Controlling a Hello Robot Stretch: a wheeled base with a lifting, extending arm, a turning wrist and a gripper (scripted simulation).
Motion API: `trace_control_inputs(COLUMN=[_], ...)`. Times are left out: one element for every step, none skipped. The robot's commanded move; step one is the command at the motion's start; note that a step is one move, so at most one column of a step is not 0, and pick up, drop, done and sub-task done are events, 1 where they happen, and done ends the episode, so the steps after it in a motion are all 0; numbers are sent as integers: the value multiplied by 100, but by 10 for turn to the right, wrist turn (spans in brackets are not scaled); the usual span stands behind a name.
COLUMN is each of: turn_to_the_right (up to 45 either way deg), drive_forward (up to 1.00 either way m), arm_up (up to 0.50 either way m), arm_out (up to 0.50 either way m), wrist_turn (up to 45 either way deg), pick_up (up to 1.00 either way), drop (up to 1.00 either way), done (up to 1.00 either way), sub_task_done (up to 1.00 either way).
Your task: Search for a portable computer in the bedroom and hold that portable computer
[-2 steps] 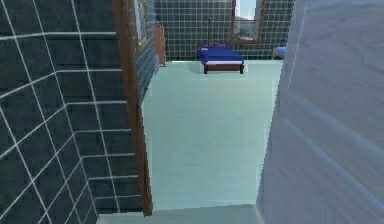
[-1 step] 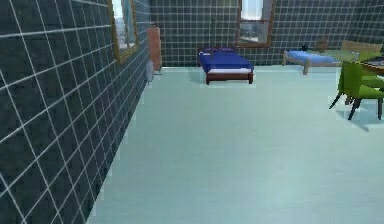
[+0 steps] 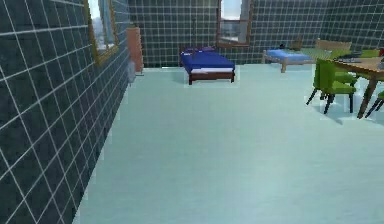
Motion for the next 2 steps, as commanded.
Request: trace_control_inputs(turn_to_the_right=[0, 390], drive_forward=[35, 0], arm_up=[0, 0], arm_out=[0, 0], wrist_turn=[0, 0], pick_up=[0, 0], drop=[0, 0], done=[0, 0], sub_task_done=[0, 0])
